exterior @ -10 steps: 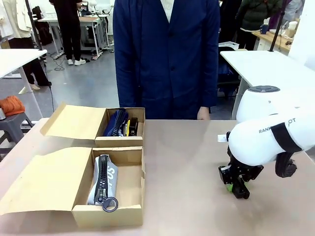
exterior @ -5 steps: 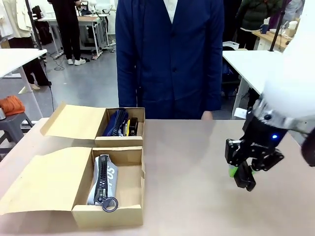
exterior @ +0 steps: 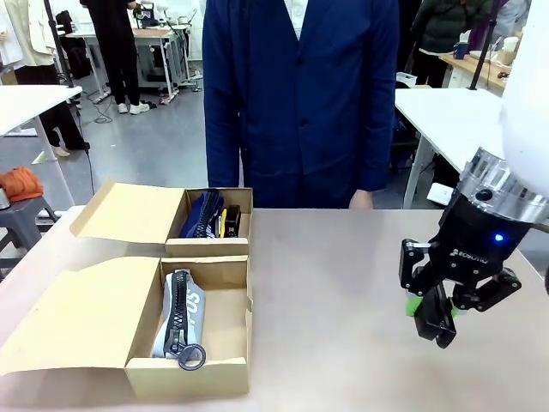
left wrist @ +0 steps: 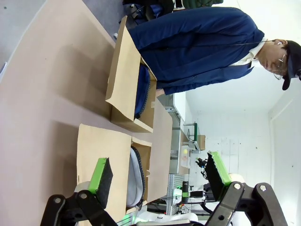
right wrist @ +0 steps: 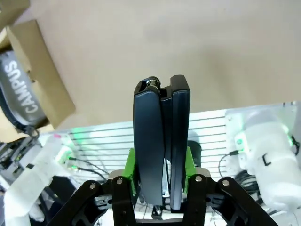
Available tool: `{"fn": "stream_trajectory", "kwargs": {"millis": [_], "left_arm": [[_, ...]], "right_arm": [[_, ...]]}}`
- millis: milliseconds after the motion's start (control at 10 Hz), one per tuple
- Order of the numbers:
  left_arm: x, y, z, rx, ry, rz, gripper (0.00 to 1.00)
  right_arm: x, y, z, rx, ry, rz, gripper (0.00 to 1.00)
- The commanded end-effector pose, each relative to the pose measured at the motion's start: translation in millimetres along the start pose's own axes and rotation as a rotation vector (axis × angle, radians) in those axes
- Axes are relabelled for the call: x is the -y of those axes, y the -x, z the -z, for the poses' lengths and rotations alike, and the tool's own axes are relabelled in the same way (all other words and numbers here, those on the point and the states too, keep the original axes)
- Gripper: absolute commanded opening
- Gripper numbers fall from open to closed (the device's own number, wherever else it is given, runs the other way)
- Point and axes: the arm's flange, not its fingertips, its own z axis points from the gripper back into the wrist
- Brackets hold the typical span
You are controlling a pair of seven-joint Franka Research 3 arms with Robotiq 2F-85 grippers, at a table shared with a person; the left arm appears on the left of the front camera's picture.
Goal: Place items inside the box.
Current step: Pick up a Pencil pouch or Stapler and place it inside the Mailer Box closest to the robot.
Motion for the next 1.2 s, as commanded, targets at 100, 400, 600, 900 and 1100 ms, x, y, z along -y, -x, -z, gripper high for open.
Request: {"fn": "stream_trajectory", "kwargs": {"millis": [100, 400, 600, 900, 1100], "left_arm": [[0, 1, 0, 0.007, 0.022, 0.014, 1.00], [0, 1, 0, 0.007, 0.022, 0.014, 1.00], [0, 1, 0, 0.007, 0.022, 0.014, 1.00], [0, 1, 0, 0.007, 0.022, 0.014, 1.00], [0, 1, 0, 0.007, 0.022, 0.014, 1.00]], "right_arm": [[-45, 13, 0, 0.103, -0.048, -0.023, 0.42], [-172, 25, 18, 0.157, -0.009, -0.120, 0.42], [-241, 20, 37, 0.187, 0.024, -0.236, 0.42], [-212, 12, 18, 0.169, -0.026, -0.224, 0.42], [-80, 10, -22, 0.153, -0.087, -0.095, 0.42]]}}
